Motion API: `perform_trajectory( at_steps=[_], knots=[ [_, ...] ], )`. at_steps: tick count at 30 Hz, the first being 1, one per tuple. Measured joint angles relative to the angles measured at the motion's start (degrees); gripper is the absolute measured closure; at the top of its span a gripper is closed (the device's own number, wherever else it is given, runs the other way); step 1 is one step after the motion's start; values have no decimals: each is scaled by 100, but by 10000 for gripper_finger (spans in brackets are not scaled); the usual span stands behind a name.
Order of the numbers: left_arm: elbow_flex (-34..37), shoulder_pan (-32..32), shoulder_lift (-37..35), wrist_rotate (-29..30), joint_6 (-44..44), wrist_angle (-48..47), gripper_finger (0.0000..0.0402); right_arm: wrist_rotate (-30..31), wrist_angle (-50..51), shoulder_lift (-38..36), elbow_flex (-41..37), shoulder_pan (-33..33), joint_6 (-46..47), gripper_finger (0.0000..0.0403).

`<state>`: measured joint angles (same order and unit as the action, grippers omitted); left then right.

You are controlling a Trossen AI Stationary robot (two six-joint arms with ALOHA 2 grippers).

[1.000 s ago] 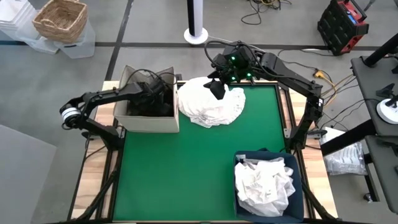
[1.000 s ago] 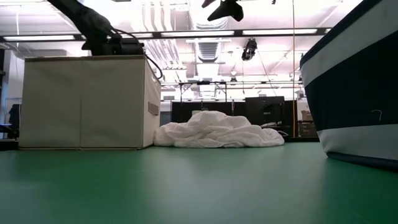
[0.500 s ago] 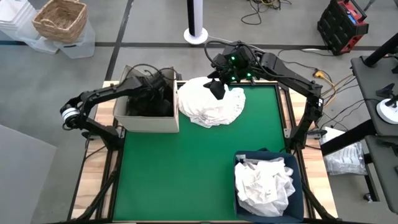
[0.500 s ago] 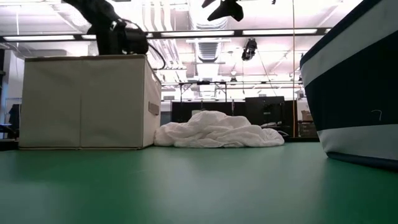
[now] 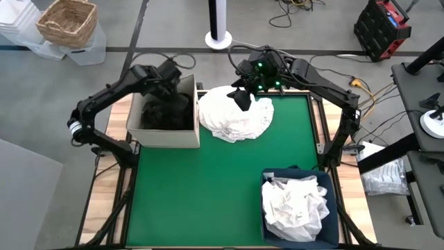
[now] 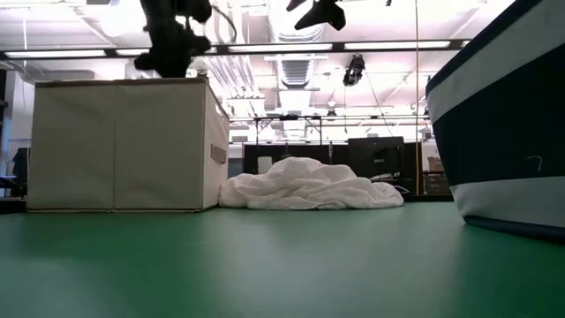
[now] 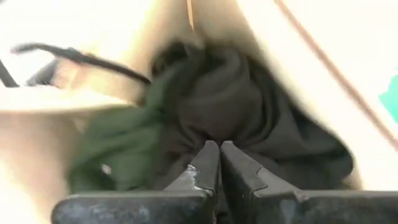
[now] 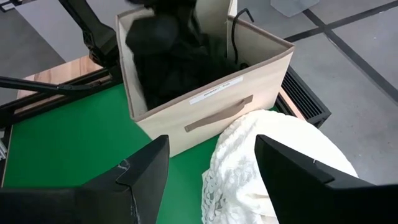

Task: Sort clothes
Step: Put the black cloth into the white bin

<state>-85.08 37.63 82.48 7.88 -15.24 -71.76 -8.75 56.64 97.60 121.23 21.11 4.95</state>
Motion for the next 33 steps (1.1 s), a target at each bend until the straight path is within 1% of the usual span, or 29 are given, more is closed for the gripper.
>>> perform_trajectory(
  at_steps=[5, 8, 9, 12, 16, 18, 20, 22, 28, 33],
  knots=[
    [-799, 12, -5, 484, -49, -41, 401, 1, -13, 0, 0, 29, -3, 169],
    [-1141, 111, -13, 933, -74, -33, 401, 11, -13, 0, 0, 32, -4, 166],
    [-1206, 176, -13, 992, -92, -32, 402, 19, -13, 0, 0, 32, -4, 165],
    [-1284, 415, -13, 980, -198, -37, 402, 20, -13, 0, 0, 32, -4, 166],
    [-1177, 759, 6, 957, -524, -21, 400, 20, -13, 0, 0, 32, -4, 171],
    [-1129, 958, 71, 903, -521, -5, 393, 19, -11, 0, -1, 32, -7, 172],
    [-1121, 1184, 170, 641, -497, 2, 382, 18, -13, 0, 0, 32, -7, 171],
    [-1121, 1363, 283, 501, -562, 18, 367, 18, -13, 0, 0, 32, -7, 168],
    [-1139, 1554, 697, 501, -821, 19, 321, 15, -13, 0, 0, 32, -4, 164],
    [-1154, 1554, 1055, 500, -825, 11, 302, 13, -13, 0, 0, 32, 0, 171]
  ],
)
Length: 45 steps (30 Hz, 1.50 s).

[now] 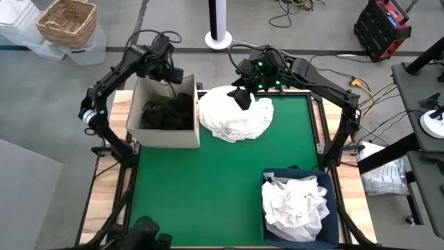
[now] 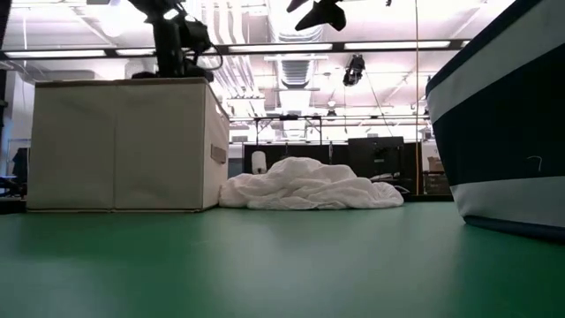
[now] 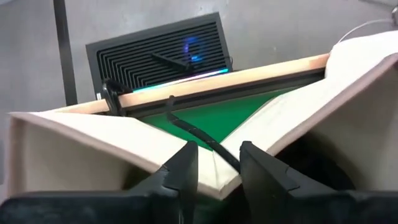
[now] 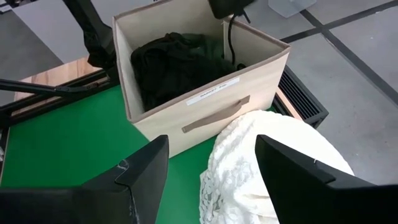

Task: Sort clothes
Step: Put the black cloth into the white bin

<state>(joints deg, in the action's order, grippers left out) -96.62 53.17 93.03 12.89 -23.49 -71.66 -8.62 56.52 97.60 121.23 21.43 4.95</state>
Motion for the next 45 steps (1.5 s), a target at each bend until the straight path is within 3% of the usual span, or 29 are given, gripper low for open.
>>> perform_trajectory(
  at_steps=[19, 36, 45],
  knots=[
    [-4, 9, 289, 5, 124, -30, 298, 38, 0, 0, 0, -2, 38, 172],
    [-4, 9, 289, -43, 326, -44, 396, 133, 0, 0, 0, -2, 38, 174],
    [-4, 9, 246, -44, 347, -106, 401, 133, 0, 0, -2, -2, 40, 167]
  ],
)
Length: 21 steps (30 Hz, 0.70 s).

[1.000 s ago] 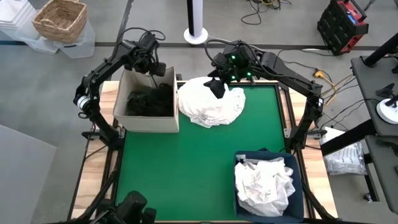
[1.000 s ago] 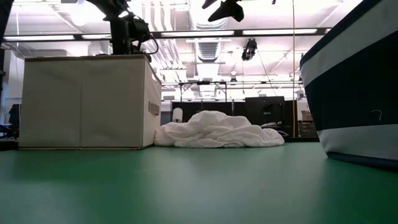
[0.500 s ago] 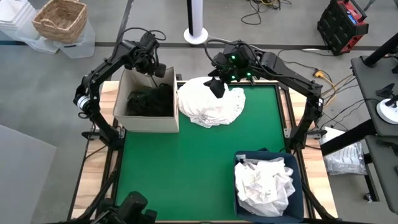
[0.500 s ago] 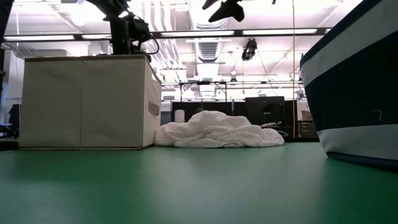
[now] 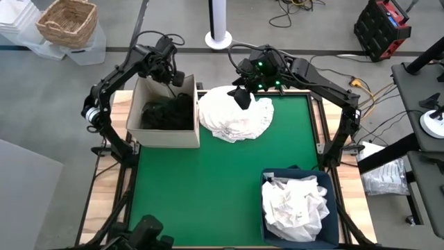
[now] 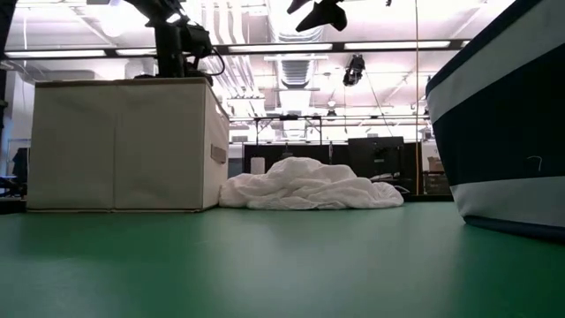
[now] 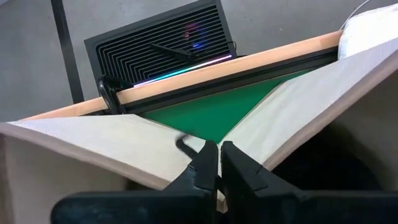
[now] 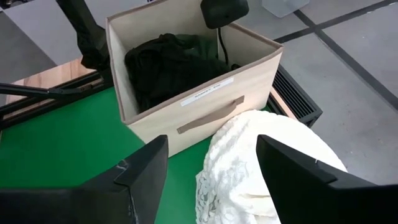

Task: Sort clothes
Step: Put the black cloth into the white bin

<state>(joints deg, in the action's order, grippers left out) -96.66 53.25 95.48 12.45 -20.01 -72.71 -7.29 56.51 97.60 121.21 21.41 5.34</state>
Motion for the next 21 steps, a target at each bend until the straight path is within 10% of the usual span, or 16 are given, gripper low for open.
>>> perform_trajectory(
  at_steps=[21],
  knots=[
    [-849, -5, -11, 104, -1557, -839, 379, 0, -42, 0, 0, 0, 0, 163]
  ],
)
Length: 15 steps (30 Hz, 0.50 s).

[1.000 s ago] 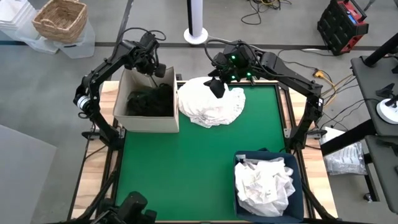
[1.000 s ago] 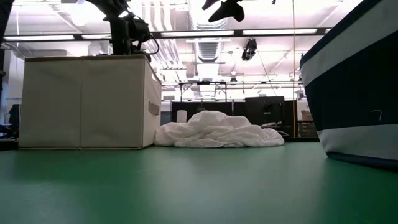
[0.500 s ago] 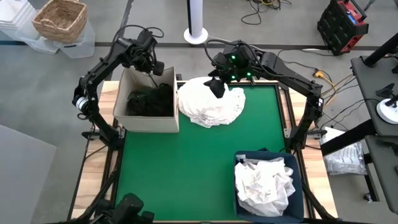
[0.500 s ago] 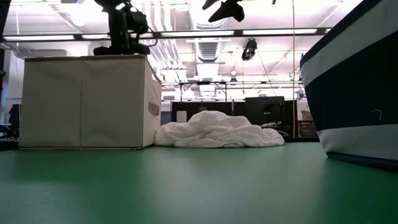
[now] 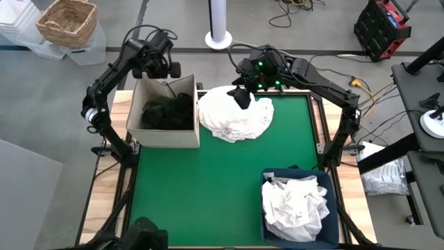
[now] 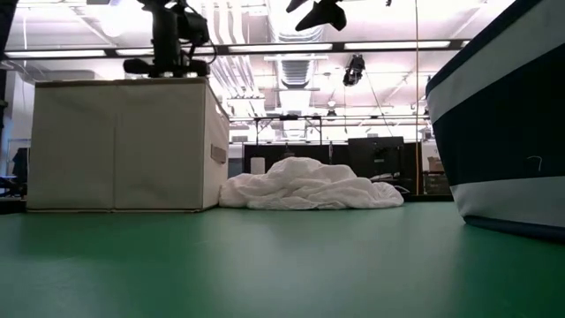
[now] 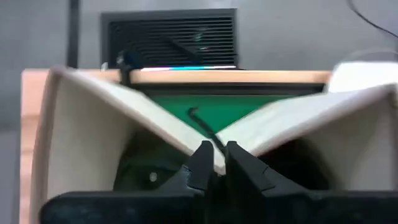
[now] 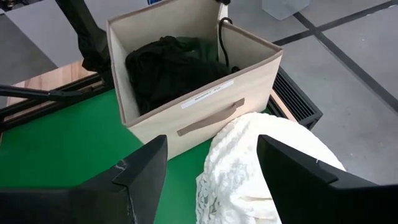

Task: Sort clothes
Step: Put the black cloth into the white bin

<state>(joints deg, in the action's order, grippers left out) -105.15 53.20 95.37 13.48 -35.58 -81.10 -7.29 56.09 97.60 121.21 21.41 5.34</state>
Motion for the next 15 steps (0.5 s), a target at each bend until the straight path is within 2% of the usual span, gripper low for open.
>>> perform_trajectory(
  at_steps=[5, 10, 15],
  knots=[
    [228, 2, 7, 448, -474, -98, 338, -2, -25, -2, 1, 0, -1, 161],
    [255, -2, 5, 459, -587, 57, 307, -3, -93, -1, 0, 0, -69, 167],
    [255, -1, 4, 397, -582, 193, 292, -2, -111, -2, 0, 0, -92, 163]
  ],
)
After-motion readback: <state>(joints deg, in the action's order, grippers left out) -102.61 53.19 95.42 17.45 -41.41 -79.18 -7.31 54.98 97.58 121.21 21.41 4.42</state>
